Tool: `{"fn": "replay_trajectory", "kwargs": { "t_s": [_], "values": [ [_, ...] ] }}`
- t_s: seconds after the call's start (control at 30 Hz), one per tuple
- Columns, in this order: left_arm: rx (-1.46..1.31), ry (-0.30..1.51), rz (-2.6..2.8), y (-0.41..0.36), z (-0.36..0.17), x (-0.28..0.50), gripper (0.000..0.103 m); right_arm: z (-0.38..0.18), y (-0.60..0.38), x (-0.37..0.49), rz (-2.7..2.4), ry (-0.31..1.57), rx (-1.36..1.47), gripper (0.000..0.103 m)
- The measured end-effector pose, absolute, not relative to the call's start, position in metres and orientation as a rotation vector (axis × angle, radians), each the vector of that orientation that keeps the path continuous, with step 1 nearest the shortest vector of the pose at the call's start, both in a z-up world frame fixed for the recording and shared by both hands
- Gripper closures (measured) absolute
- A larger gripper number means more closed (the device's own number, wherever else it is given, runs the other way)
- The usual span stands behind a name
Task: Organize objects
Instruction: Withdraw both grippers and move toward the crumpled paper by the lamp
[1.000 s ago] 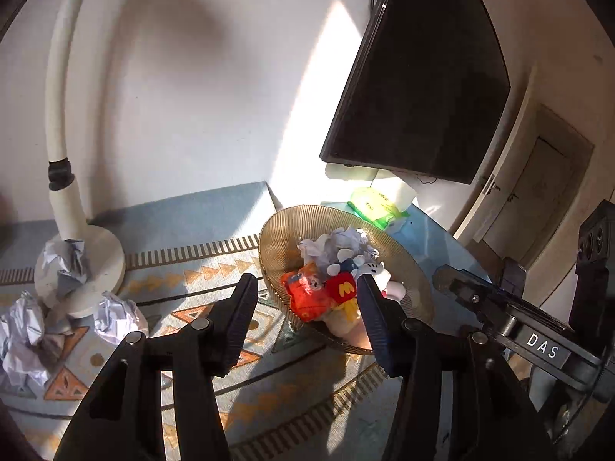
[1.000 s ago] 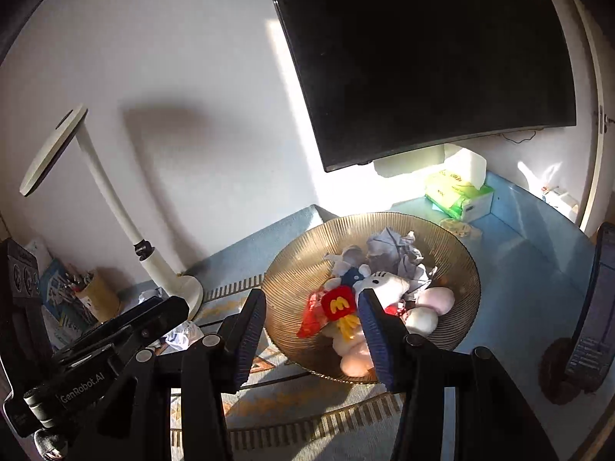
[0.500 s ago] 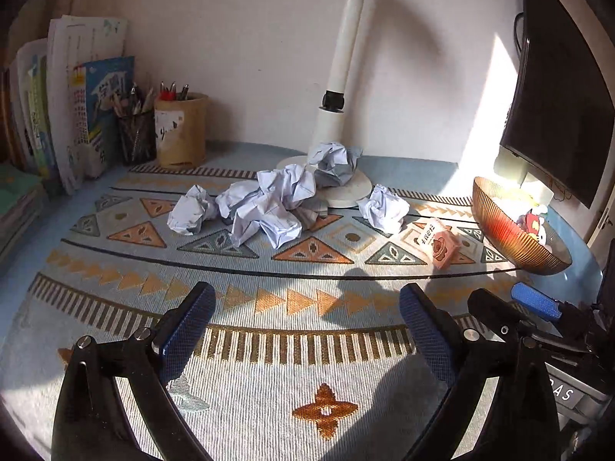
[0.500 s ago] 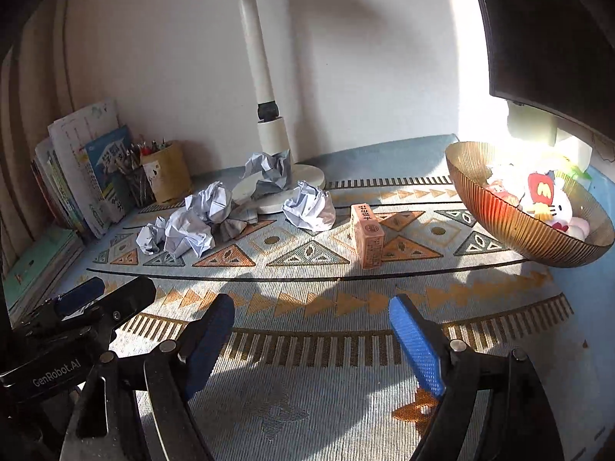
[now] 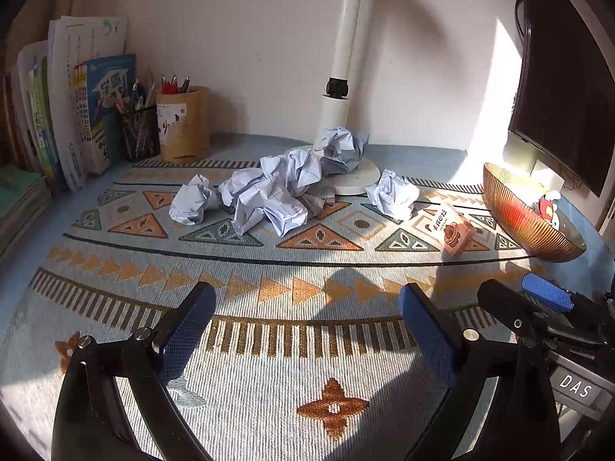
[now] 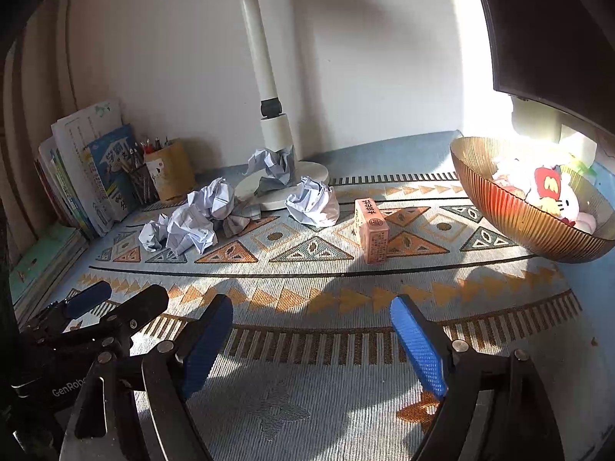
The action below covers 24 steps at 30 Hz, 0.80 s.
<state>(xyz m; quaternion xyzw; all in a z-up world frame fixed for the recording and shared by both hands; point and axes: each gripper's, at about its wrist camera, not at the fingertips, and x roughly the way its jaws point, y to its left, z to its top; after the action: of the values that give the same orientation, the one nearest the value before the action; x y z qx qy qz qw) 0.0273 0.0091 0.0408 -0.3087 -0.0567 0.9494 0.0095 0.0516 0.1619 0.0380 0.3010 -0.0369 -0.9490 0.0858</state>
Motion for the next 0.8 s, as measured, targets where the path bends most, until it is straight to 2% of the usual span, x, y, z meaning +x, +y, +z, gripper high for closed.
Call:
{"fn": "replay_trajectory", "kwargs": {
  "t_s": [0.3,0.43,0.5,0.63,0.73,0.8],
  "values": [
    [-0.976,-0.245,2.985,0.001,0.041,0.028,0.008,0.034,0.155,0.043,-2.794,-0.062,0.956,0.021],
    [-1.041,-0.368,2.897,-0.022,0.044,0.022,0.008,0.038,0.15,0.031,-2.718,-0.079,1.041,0.038],
    [-1.054,-0.368,2.883,-0.041,0.052,0.015,0.012,0.053,0.133,0.022,-2.664,-0.031,1.044,0.038],
    [-1.025,-0.358,2.861,-0.089,0.076,-0.014,0.012,0.077,0.084,-0.009,-2.554,0.032,1.009,0.038],
    [-1.054,-0.318,2.674,-0.115,0.071,-0.05,0.012,0.072,0.05,-0.044,-2.482,0.017,1.026,0.038],
    [-1.128,-0.273,2.63,-0.13,0.057,-0.073,0.012,0.061,0.034,-0.064,-2.469,0.002,1.031,0.034]
  ]
}}
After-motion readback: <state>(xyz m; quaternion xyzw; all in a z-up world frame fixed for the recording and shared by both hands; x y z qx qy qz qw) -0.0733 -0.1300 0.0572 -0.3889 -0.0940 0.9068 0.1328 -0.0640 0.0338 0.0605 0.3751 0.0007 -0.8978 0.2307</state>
